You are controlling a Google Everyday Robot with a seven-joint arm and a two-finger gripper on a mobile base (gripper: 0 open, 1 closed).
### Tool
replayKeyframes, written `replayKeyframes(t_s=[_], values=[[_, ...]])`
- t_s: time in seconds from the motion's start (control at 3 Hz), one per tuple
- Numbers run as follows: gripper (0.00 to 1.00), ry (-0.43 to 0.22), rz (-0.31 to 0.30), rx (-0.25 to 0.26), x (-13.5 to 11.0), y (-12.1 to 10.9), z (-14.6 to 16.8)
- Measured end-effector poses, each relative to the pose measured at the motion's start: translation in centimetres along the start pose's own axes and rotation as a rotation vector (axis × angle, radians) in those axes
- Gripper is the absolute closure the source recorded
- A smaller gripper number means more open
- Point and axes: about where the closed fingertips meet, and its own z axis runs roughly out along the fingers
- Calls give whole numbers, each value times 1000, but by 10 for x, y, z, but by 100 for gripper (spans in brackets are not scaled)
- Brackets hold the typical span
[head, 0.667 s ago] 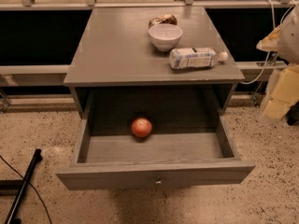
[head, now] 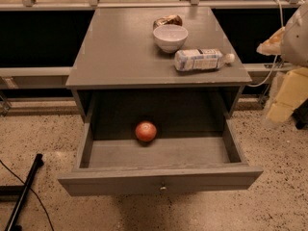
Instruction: Pick apple from top drawer and place on counter
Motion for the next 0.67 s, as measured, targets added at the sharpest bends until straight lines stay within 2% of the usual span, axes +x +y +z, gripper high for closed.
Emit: replayKeyframes(t_s=[0.33, 0.67], values=[[0, -142, 15, -96, -11, 11, 52], [0, -354, 82, -179, -44, 38, 114]])
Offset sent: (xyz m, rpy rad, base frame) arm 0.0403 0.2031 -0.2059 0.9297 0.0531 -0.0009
